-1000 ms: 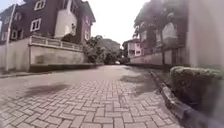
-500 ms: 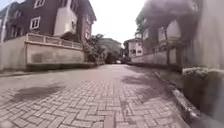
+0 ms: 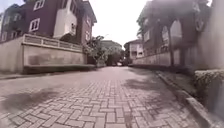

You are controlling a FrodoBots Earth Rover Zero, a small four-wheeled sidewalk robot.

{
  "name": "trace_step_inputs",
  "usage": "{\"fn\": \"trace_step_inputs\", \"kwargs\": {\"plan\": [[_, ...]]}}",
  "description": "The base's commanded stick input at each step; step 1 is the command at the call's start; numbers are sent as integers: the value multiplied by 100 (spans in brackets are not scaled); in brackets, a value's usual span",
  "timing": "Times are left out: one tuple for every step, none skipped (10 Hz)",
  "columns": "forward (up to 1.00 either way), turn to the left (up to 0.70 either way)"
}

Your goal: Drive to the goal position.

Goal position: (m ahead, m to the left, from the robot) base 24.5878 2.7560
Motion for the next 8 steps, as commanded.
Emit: {"fn": "trace_step_inputs", "kwargs": {"plan": [[70, 3], [70, 3], [70, 3], [70, 3], [70, 3], [70, 3], [70, 3], [70, 3]]}}
